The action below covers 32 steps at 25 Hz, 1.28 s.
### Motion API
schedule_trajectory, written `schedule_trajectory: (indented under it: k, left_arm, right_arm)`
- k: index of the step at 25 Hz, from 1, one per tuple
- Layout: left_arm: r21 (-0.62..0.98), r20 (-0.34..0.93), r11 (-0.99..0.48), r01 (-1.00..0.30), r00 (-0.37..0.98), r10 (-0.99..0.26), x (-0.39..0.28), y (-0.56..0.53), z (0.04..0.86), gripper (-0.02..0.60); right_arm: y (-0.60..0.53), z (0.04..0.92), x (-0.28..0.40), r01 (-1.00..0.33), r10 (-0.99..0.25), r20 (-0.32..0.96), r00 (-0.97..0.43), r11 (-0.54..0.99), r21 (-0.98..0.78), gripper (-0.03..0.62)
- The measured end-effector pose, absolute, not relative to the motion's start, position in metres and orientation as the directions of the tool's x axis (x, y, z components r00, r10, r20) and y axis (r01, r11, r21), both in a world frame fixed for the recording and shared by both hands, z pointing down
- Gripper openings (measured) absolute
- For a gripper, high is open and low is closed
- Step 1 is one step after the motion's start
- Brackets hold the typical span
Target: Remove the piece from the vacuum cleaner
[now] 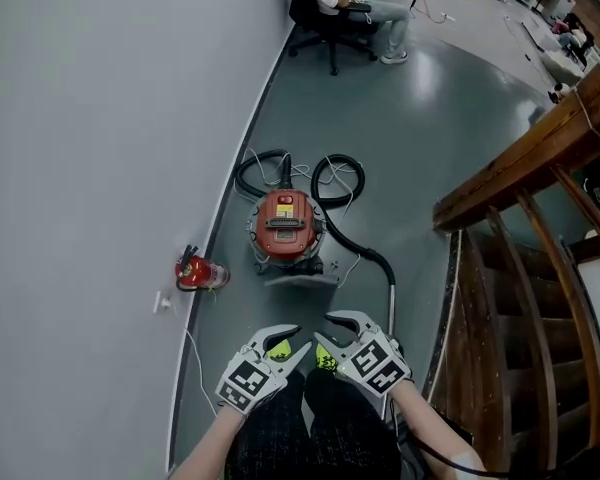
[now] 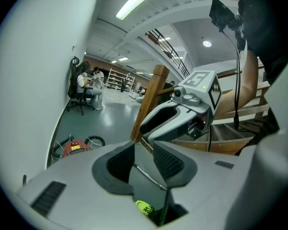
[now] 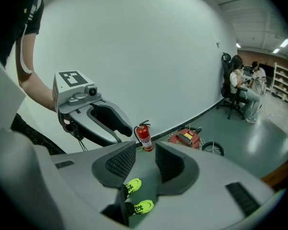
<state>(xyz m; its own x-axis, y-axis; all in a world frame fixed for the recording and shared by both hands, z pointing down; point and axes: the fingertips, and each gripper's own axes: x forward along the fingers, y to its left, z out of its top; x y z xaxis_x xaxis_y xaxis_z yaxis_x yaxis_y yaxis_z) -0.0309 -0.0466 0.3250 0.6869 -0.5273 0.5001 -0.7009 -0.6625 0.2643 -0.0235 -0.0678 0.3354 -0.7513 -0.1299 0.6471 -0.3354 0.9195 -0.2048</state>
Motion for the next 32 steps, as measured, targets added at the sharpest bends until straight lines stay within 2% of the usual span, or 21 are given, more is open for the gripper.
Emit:
schedule_trajectory:
  k: [7,32]
  left_arm:
    - [0.174,0.572,-0.740,-0.650,0.678,-0.462,-0.032,-0.055,0.369,0.118]
    - [0.164,0.647,-0.789,-0.592,0.668,-0.367,-0.059,-0.098,0.533,0.133]
  right_arm:
    - [-0.079,0.384,-0.030,-0.346,-0.112,0.672,-0.732,0.911,-0.224,0.138]
    - [-0.115,0.547,-0.051,-0.414,-0.114,0.740,-0.663,0.879,-0.236,0.167]
